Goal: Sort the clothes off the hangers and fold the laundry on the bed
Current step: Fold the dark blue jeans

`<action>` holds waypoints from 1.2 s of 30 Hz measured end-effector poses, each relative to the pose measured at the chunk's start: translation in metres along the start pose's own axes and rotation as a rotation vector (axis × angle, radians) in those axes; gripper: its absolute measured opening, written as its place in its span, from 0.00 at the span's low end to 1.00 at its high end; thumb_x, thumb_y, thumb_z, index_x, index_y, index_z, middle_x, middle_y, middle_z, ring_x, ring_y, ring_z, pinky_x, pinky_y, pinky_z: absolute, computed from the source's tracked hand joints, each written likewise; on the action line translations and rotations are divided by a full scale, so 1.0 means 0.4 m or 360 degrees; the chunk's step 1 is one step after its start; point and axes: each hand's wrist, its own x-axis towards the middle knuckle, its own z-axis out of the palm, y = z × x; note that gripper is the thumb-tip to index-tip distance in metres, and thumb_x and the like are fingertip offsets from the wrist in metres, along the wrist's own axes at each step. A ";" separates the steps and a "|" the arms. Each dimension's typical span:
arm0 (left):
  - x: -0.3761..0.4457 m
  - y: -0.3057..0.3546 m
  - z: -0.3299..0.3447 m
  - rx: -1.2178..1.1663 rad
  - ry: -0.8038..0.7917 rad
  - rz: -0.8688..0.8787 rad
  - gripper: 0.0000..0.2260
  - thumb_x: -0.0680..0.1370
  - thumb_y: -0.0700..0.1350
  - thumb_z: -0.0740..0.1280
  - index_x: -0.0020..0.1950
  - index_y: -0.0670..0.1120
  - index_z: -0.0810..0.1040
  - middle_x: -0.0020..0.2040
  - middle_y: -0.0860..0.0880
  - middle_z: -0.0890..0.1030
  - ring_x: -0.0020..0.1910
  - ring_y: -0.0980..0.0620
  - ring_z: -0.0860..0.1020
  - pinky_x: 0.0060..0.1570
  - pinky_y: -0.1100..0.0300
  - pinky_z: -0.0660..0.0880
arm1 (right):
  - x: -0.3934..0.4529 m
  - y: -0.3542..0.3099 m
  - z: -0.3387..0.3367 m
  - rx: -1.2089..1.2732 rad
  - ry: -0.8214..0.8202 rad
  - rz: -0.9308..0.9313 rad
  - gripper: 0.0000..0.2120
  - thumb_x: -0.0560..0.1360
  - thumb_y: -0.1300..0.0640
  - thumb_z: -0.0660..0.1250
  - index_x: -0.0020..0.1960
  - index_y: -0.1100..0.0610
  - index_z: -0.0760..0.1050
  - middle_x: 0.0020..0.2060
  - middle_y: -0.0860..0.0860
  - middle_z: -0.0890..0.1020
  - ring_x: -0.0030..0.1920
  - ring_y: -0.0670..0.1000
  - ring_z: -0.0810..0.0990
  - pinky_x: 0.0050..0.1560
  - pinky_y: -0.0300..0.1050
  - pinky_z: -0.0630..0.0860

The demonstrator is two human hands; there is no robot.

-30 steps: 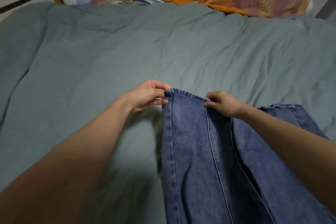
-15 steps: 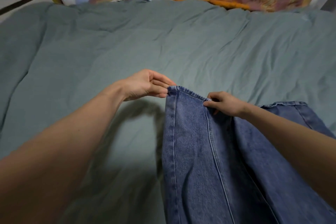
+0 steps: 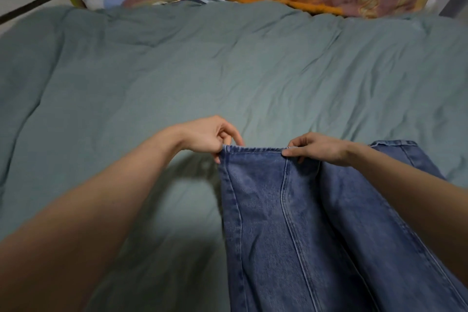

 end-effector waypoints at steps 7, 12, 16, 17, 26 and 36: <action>-0.035 0.055 0.016 0.0164 0.0086 0.0027 0.19 0.72 0.28 0.59 0.50 0.44 0.84 0.46 0.44 0.85 0.44 0.55 0.80 0.51 0.62 0.76 | -0.038 -0.064 -0.018 -0.0189 -0.0125 0.0201 0.17 0.77 0.45 0.63 0.45 0.60 0.77 0.32 0.52 0.73 0.32 0.48 0.69 0.31 0.39 0.67; -0.063 0.042 0.030 -0.0378 0.0144 -0.0193 0.05 0.77 0.39 0.69 0.49 0.42 0.84 0.57 0.47 0.82 0.58 0.56 0.78 0.63 0.63 0.72 | -0.056 -0.084 -0.010 -0.0097 -0.0387 0.0244 0.14 0.75 0.47 0.66 0.48 0.57 0.82 0.43 0.48 0.85 0.42 0.42 0.80 0.45 0.40 0.75; -0.074 0.032 0.035 -0.0133 0.0268 -0.0253 0.06 0.72 0.47 0.75 0.38 0.45 0.84 0.42 0.51 0.82 0.45 0.61 0.76 0.51 0.64 0.73 | -0.070 -0.079 -0.002 0.0025 -0.0392 0.0164 0.05 0.69 0.55 0.73 0.40 0.54 0.77 0.34 0.46 0.78 0.38 0.41 0.77 0.44 0.38 0.77; -0.079 0.034 0.037 -0.0116 0.0284 -0.0269 0.07 0.71 0.47 0.76 0.35 0.46 0.84 0.35 0.52 0.82 0.38 0.62 0.76 0.44 0.66 0.72 | -0.068 -0.076 0.003 0.0012 -0.0360 0.0138 0.06 0.70 0.59 0.73 0.39 0.55 0.76 0.33 0.47 0.76 0.36 0.43 0.75 0.41 0.37 0.76; -0.055 0.079 0.037 -0.0080 0.0982 -0.0080 0.04 0.69 0.43 0.78 0.39 0.45 0.84 0.31 0.50 0.80 0.30 0.61 0.73 0.36 0.66 0.69 | -0.060 -0.118 0.017 0.0124 0.0178 0.0014 0.04 0.73 0.64 0.71 0.46 0.59 0.77 0.38 0.52 0.80 0.36 0.44 0.79 0.39 0.36 0.79; -0.059 0.072 0.053 0.0257 0.0683 0.0033 0.03 0.70 0.38 0.76 0.40 0.45 0.84 0.38 0.48 0.83 0.36 0.59 0.75 0.38 0.70 0.69 | -0.085 -0.173 -0.013 0.0008 -0.0281 0.0278 0.07 0.73 0.61 0.70 0.39 0.56 0.74 0.29 0.48 0.78 0.33 0.44 0.78 0.33 0.38 0.77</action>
